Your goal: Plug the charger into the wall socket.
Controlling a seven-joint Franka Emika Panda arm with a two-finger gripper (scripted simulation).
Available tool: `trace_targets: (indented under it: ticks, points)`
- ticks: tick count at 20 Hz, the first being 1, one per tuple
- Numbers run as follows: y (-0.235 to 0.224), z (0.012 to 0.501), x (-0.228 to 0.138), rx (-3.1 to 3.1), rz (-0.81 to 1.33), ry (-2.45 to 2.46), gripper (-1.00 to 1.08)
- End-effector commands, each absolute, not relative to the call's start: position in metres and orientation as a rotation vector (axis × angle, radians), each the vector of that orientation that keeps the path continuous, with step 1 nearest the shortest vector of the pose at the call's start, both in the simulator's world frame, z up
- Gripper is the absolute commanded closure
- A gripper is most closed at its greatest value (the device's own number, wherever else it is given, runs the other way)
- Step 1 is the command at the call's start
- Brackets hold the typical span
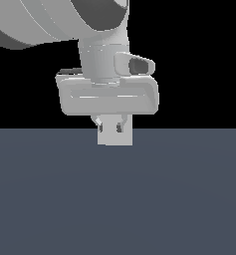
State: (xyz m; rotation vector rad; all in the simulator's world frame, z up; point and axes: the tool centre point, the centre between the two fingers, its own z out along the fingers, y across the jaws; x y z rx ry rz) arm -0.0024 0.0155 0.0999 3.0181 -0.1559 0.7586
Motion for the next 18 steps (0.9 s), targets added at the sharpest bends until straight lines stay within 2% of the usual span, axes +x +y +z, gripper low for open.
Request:
trace_targets:
  ticks: [1, 11, 18]
  points:
    - [0.015, 0.1, 0.003, 3.018, 0.759, -0.155, 1.08]
    - [0.011, 0.1, 0.037, 3.017, 0.76, -0.154, 1.08]
    - [0.011, 0.1, 0.043, 3.018, 0.759, -0.156, 1.08]
